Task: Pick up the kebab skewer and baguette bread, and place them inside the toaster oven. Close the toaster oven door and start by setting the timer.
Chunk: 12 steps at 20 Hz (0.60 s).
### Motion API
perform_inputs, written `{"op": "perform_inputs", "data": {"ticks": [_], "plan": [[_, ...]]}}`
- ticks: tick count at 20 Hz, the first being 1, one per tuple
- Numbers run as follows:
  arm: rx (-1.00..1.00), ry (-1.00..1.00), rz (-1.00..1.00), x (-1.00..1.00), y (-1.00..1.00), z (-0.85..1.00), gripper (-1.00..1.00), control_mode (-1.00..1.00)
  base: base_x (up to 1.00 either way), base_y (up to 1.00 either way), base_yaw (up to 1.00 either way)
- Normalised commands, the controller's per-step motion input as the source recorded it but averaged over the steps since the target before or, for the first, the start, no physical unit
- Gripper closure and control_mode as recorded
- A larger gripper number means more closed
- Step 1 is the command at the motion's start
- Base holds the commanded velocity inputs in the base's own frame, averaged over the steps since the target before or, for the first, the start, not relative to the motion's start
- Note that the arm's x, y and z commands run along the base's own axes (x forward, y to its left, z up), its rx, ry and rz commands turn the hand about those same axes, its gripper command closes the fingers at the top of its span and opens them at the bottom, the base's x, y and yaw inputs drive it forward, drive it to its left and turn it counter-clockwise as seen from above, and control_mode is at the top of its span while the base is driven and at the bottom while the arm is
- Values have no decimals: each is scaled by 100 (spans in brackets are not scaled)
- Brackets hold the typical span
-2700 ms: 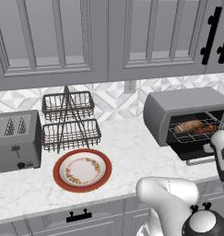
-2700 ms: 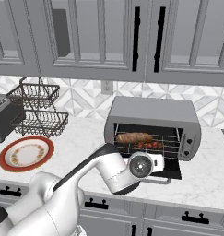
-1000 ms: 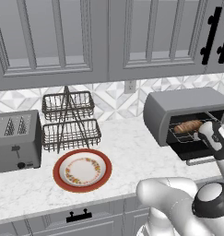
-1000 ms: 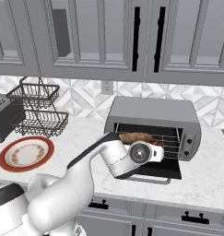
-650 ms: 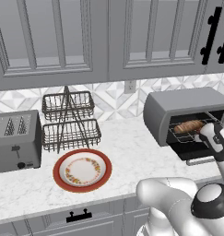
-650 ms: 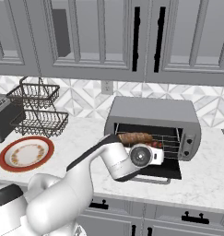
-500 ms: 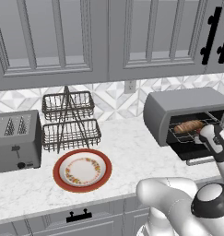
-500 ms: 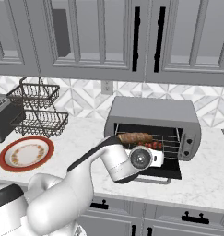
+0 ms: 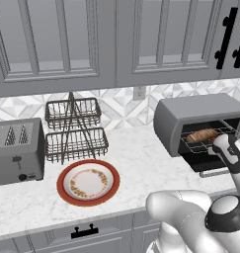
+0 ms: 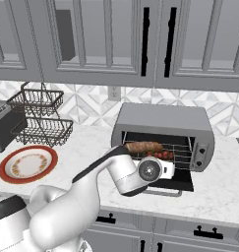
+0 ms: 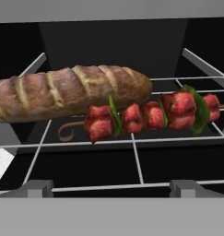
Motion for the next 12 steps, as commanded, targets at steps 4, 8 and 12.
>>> {"op": "perform_inputs", "data": {"ticks": [4, 8, 12], "plan": [[0, 0, 0, 1, 0, -2, -100, -100, 0, 0, 0], [0, 0, 0, 1, 0, -4, -100, -100, 0, 0, 0], [0, 0, 0, 6, 0, -4, -100, -100, 0, 0, 0]]}}
